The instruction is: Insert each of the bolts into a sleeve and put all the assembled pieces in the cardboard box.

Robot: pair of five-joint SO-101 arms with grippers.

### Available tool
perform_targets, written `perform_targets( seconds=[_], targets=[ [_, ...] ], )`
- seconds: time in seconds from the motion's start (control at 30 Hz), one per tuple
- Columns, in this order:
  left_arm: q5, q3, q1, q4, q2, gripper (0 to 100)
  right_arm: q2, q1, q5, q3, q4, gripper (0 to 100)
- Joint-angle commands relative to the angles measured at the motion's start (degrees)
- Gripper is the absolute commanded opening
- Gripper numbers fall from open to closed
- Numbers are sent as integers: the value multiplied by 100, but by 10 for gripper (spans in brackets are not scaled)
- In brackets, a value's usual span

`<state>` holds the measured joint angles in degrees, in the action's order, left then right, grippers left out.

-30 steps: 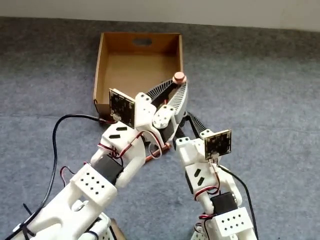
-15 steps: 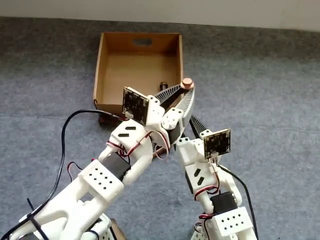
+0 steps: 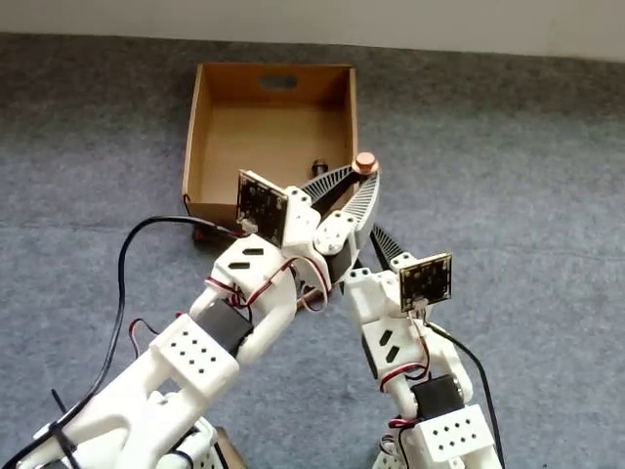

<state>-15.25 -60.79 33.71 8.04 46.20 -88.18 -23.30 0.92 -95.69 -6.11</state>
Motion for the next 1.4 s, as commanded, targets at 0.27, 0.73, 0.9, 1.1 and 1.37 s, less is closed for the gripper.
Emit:
perform_targets(
  seconds=[0.27,0.73,0.9,1.1,1.37],
  targets=[
    [62,198,4,-589,840,10,-40,66,18,13,92,5],
    [88,215,-286,-589,831,10,-40,66,18,13,92,5],
    [88,215,-286,-615,822,10,-40,66,18,13,92,5],
    [88,347,-286,-589,251,10,-40,57,18,13,92,5],
    [79,593,-277,-598,-163,10,-40,57,18,13,92,5]
  ],
)
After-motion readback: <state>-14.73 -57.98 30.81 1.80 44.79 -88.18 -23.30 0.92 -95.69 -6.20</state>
